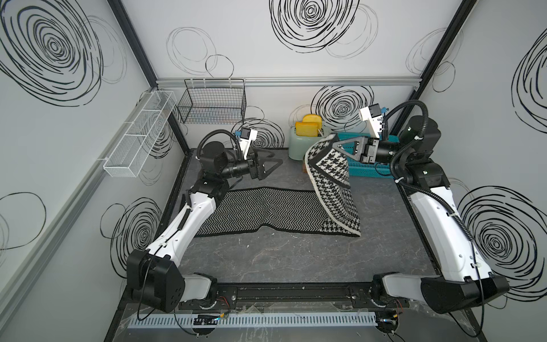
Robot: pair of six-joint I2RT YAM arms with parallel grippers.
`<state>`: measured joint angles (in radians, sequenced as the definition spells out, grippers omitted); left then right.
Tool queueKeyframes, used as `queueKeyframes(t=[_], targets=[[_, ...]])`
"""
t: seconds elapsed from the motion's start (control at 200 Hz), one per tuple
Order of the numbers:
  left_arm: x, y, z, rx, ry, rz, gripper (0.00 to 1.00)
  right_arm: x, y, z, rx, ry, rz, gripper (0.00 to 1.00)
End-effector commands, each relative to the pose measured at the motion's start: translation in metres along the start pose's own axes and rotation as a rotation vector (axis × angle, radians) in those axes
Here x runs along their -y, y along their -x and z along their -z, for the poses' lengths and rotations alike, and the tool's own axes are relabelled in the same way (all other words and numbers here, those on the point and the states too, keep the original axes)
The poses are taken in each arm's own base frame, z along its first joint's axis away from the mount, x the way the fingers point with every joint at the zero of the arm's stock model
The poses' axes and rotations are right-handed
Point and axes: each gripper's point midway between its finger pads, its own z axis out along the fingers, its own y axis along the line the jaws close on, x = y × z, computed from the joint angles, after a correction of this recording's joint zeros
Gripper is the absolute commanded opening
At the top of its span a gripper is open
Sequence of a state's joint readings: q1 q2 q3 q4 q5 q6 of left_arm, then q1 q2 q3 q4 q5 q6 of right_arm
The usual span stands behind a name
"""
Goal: Roll up the scarf and place it into the basket
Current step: Flatten out the scarf at the center of the board.
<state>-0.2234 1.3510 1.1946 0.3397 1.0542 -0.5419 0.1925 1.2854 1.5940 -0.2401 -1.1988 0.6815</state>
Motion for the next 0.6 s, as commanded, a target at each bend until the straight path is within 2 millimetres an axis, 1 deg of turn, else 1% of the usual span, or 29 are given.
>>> queueKeyframes(t=[0.0,0.11,0.15,0.17,0.215,0.28,0.35,0.395,0.47,0.595], targets=[[0.031,0.019,0.008,-0.011,-0.123,-0.150,0.98,-0.011,-0.024,0.002,-0.046,0.010,0.006,0.00],[0.056,0.021,0.001,-0.062,-0.228,-0.174,0.98,-0.021,-0.047,-0.008,-0.103,0.068,-0.004,0.00],[0.060,0.021,-0.001,-0.072,-0.241,-0.183,0.98,-0.025,-0.055,-0.011,-0.122,0.086,-0.005,0.00],[0.066,0.017,0.000,-0.095,-0.273,-0.186,0.98,-0.028,-0.058,-0.012,-0.129,0.093,-0.006,0.00],[0.070,0.015,-0.001,-0.107,-0.287,-0.186,0.98,-0.031,-0.066,-0.014,-0.144,0.108,-0.011,0.00],[0.082,0.011,-0.004,-0.125,-0.329,-0.189,1.00,-0.038,-0.079,-0.018,-0.176,0.138,-0.017,0.00],[0.096,0.008,-0.007,-0.150,-0.374,-0.195,0.97,-0.043,-0.091,-0.021,-0.207,0.165,-0.030,0.00],[0.104,0.007,-0.009,-0.164,-0.393,-0.216,0.97,-0.047,-0.096,-0.022,-0.219,0.183,-0.033,0.00],[0.112,0.004,-0.010,-0.181,-0.405,-0.225,0.99,-0.056,-0.100,-0.025,-0.233,0.227,-0.037,0.00],[0.121,-0.004,-0.014,-0.195,-0.438,-0.223,0.99,-0.073,-0.111,-0.033,-0.285,0.297,-0.040,0.00]])
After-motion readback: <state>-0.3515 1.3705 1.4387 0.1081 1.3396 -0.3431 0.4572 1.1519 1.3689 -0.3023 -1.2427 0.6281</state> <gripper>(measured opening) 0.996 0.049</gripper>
